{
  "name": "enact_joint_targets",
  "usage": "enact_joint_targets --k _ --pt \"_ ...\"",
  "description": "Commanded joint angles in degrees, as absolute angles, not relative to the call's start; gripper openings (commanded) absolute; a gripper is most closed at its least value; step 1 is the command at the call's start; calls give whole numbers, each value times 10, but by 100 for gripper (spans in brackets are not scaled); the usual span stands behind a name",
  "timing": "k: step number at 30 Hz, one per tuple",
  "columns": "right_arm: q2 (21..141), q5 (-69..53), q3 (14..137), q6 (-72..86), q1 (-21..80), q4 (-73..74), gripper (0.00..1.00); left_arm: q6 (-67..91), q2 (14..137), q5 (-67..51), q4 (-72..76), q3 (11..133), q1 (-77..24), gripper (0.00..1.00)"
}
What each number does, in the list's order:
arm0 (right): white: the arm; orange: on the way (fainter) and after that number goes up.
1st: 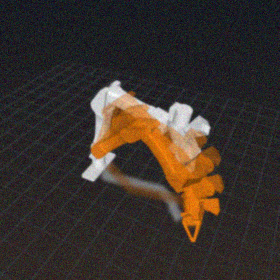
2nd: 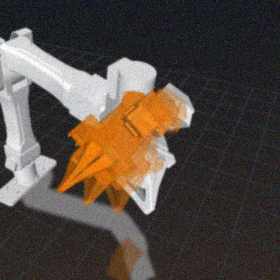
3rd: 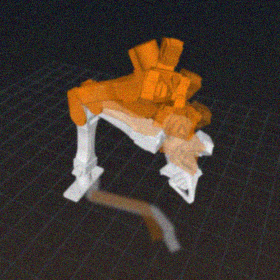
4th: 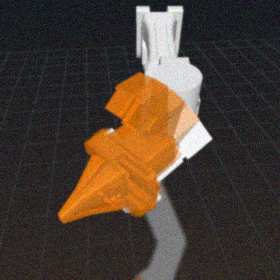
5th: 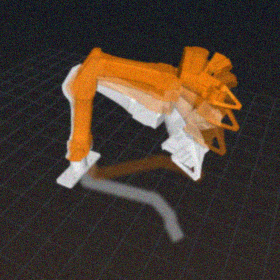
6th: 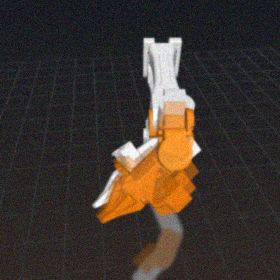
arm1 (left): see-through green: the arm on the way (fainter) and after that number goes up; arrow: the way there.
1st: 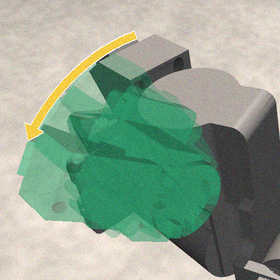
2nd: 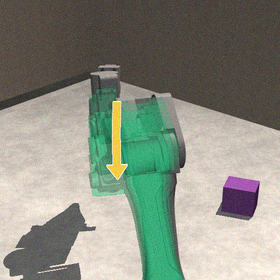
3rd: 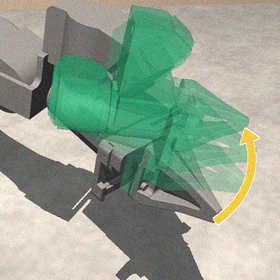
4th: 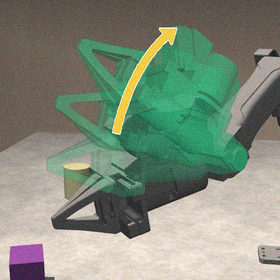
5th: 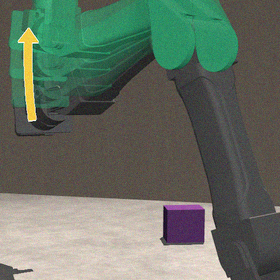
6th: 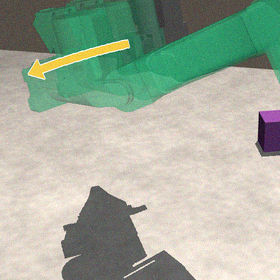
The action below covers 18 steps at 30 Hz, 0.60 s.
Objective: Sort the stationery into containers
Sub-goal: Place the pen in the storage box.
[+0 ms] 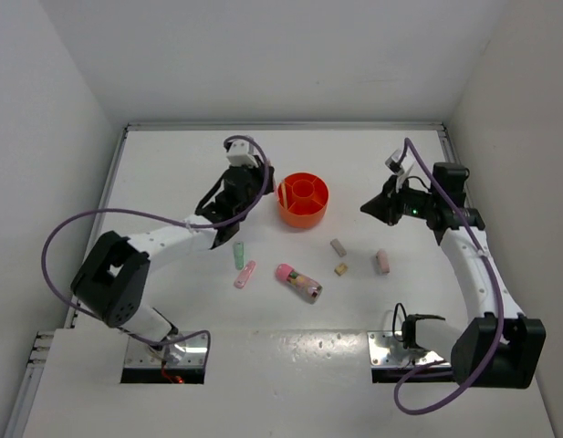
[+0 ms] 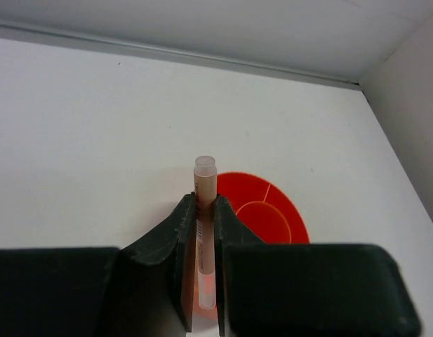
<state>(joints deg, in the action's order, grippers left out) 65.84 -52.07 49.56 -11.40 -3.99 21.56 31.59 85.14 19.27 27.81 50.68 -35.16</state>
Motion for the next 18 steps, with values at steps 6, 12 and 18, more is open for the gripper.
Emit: enact_joint_targets --k 6,12,18 --pt "622 -560 490 -153 -42 159 0 275 932 258 367 590 -387 0" --pt "622 -560 490 -153 -47 159 0 250 978 281 360 602 -403 0" --pt "617 -560 490 -153 -47 159 0 244 1012 294 352 621 -409 0"
